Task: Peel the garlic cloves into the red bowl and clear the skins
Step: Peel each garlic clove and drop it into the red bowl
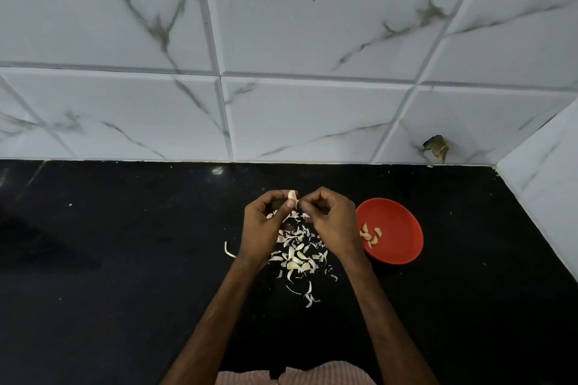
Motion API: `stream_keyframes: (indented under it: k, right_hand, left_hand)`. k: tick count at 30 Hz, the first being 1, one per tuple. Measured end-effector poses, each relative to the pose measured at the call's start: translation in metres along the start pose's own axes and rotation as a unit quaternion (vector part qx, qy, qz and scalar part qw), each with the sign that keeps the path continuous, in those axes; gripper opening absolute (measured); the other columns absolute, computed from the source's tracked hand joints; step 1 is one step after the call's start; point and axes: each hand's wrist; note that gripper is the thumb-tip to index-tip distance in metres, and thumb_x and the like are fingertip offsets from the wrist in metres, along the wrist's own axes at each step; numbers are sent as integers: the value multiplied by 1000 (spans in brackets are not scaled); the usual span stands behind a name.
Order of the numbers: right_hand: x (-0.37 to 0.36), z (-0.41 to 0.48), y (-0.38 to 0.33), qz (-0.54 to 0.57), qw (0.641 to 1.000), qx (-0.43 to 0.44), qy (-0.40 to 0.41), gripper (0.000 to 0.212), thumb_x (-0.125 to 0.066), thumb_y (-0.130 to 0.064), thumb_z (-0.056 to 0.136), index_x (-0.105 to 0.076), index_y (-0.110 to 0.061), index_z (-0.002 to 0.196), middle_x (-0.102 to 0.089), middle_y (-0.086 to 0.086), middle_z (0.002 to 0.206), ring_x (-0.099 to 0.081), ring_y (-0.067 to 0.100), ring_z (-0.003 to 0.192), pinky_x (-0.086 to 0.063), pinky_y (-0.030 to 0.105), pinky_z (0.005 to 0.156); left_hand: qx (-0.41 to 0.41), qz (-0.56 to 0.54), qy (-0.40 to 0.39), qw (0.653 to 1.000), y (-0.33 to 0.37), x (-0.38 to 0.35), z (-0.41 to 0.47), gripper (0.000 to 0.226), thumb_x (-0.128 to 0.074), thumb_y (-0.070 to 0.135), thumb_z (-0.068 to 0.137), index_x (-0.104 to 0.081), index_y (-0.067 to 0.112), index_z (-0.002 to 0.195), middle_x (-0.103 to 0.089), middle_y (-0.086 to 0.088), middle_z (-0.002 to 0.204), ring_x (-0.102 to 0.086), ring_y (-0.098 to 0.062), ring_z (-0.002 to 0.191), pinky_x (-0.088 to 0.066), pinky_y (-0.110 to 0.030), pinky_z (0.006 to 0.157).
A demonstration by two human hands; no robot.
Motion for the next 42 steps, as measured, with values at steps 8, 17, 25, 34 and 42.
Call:
stream_keyframes:
  k: [8,17,25,34,42]
  right_hand:
    - [1,0,-10,28,998,54,13,10,-67,-6,94,-70,-11,102,-71,-4,97,-70,11,93,-60,39,84]
    - [-2,3,-9,115,992,-22,-51,7,-69,-11,93,-65,-10,98,-70,6,94,-72,18,88,-62,33,72]
    - [-14,4,-10,71,997,-2,-38,15,-61,-13,99,-58,-25,92,-66,6,94,-65,13,86,-52,26,75]
    - [-20,4,-8,-19,998,59,-20,6,-53,-7,102,-54,-9,97,-55,1,92,-51,1,80,-41,13,71]
    - [-23,0,-6,2,994,101,50,9,-57,-5,99,-55,-14,97,-58,1,94,-57,15,88,-44,16,74]
  left_hand:
    - [-27,39,13,999,5,1,0,14,-72,6,88,-73,5,102,-75,-7,98,-73,-24,94,-61,-43,73]
    - [-100,131,1,986,11,0,-2,10,-72,-3,86,-73,0,95,-76,-3,99,-72,-20,97,-59,-49,87]
    - [-111,120,12,987,8,-3,-1,14,-71,-7,86,-72,7,90,-75,-6,97,-73,-25,94,-59,-55,83]
    - [-83,129,14,988,4,1,2,11,-75,3,87,-73,12,93,-76,-2,94,-73,-24,93,-58,-56,85]
    - [-53,74,34,995,7,-3,0,16,-79,9,83,-71,17,94,-76,-4,93,-73,-28,88,-60,-55,75]
Point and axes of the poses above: each hand's wrist, its own z-axis towards the middle knuckle, its own x-axis out of the back of the hand, y = z × x
